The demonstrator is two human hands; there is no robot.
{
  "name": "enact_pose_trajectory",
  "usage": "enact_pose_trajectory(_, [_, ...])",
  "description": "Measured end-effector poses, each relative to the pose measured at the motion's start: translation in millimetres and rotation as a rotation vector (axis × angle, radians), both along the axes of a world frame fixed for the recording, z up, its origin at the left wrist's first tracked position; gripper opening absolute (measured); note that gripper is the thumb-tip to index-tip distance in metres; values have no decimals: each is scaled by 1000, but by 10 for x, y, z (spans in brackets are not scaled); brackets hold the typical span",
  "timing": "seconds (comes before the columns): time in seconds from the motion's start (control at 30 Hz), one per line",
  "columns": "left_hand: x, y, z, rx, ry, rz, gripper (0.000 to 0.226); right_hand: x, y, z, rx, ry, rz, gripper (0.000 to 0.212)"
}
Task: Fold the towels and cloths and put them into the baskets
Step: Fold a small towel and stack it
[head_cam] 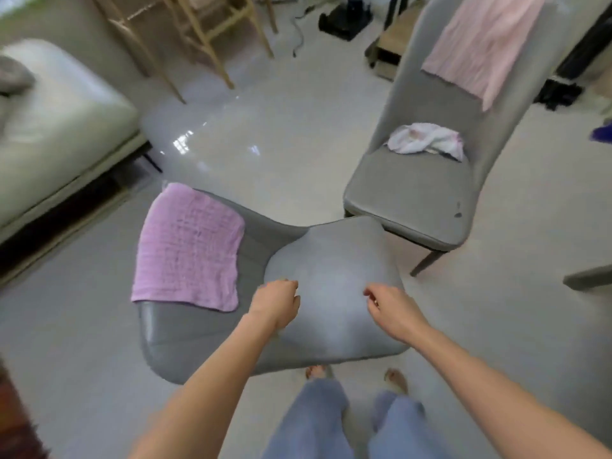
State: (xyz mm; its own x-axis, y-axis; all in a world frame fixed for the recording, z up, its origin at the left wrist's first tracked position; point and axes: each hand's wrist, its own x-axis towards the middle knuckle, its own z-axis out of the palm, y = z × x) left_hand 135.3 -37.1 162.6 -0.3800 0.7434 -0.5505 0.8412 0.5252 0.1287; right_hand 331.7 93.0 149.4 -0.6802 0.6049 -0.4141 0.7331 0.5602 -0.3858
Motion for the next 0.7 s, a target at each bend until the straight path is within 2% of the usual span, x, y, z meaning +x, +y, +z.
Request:
enact_pose_trajectory(0.1, [-488, -425, 168, 221, 93, 121, 29, -884, -204, 51, -79, 93, 127, 28])
enact_pose_trajectory(0.2, [-768, -723, 407, 544, 170, 196, 21, -1586, -428, 181, -160, 204, 174, 27])
enact_pose_trajectory(0.3, [-947, -1062, 669, 868, 396, 357, 25, -2106, -724, 309, -222, 387, 290, 25])
enact_pose_trajectory(0.37, [-1033, -1305, 840, 954, 511, 510, 29, -2301, -930, 373, -271, 448, 371, 29])
enact_pose_trajectory(0.4, [-1073, -1421, 874, 955, 512, 613, 31, -2363, -1026, 382, -288, 455, 389, 34])
enact_pose_trajectory(0.47, [-1180, -1632, 805, 933, 314, 906, 32, -2441, -1212, 375, -324, 443, 384, 44])
enact_pose_trajectory(0.53, [-1254, -1829, 727, 878, -55, 1211, 35, -2526, -1429, 377, -384, 420, 371, 50])
enact_pose_trajectory(0.6, [-1234, -1942, 688, 835, -347, 1246, 33, -2598, -1639, 392, -445, 404, 349, 51])
enact_pose_trajectory(0.7, [-1175, -2007, 692, 884, -471, 1221, 22, -2691, -1878, 398, -457, 416, 244, 39])
